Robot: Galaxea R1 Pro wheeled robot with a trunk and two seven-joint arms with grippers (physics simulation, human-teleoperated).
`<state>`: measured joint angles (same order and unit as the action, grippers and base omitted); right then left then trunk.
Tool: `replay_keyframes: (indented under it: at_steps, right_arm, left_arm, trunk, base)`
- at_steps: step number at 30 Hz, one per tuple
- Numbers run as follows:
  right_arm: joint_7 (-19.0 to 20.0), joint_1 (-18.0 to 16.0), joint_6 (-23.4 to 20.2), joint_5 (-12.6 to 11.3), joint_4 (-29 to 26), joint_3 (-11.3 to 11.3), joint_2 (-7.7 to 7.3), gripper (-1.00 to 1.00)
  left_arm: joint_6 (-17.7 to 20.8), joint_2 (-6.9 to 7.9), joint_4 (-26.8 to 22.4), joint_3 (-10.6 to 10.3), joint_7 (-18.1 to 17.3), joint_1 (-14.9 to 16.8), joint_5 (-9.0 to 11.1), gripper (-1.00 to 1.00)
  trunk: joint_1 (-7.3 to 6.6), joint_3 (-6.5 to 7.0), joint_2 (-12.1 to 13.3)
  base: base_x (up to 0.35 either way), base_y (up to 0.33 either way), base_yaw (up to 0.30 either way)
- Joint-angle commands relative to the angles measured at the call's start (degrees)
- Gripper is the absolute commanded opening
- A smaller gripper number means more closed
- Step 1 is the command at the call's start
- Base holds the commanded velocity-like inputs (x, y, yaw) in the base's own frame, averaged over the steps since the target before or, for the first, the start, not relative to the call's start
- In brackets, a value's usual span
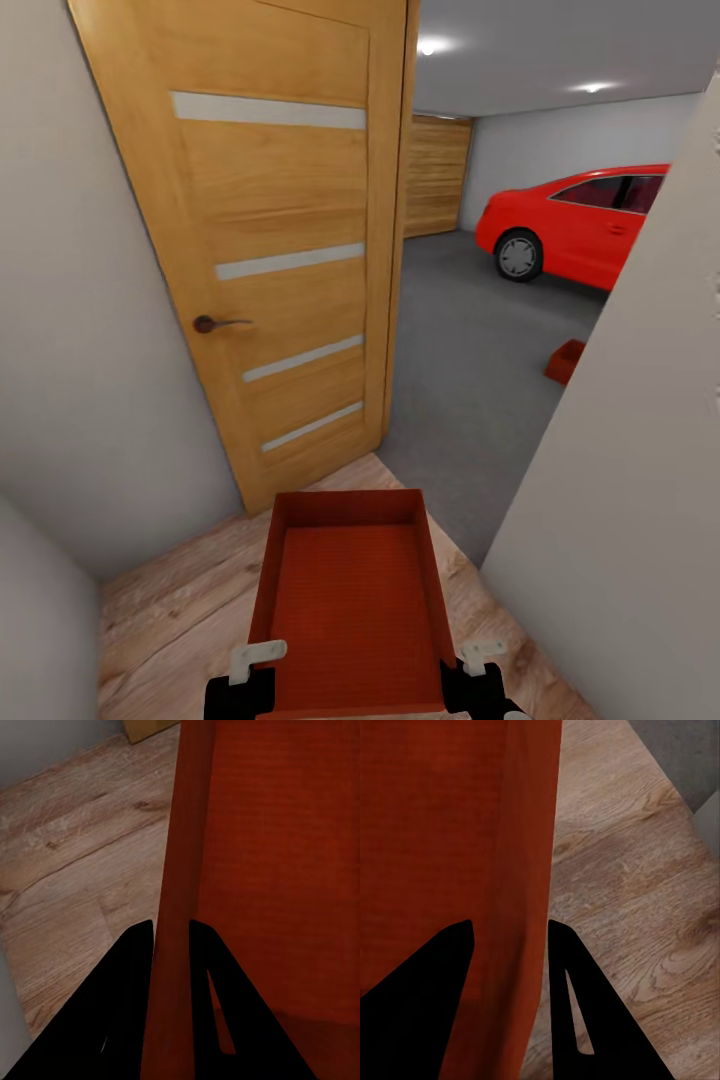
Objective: Move the two storage containers from the living room to the garage. In the garage, place one container on the floor and stack the other container on top of it (either order is fine).
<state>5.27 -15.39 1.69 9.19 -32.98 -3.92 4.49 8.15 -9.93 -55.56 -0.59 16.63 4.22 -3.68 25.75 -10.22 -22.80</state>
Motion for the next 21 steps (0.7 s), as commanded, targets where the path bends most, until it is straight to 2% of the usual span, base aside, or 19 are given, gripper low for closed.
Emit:
replay_keyframes:
  at_steps: [1, 21]
  right_arm:
    - [0.8, -0.1, 1.7, 0.3, -0.2, -0.6, 0.96, -1.00]
    - [0.8, -0.1, 1.7, 0.3, -0.2, -0.6, 0.96, -1.00]
  left_arm:
    - [0.5, -0.06, 1.9, -0.4, 0.6, 0.0, 0.1, -1.00]
    - [0.5, -0.06, 1.9, -0.5, 0.6, 0.0, 0.1, -1.00]
  trunk:
    - [0.03, -0.11, -0.1]
    - [0.03, -0.11, -0.1]
  base:
    - [0.001, 0.001, -0.185]
    - [0.000, 0.000, -0.275]
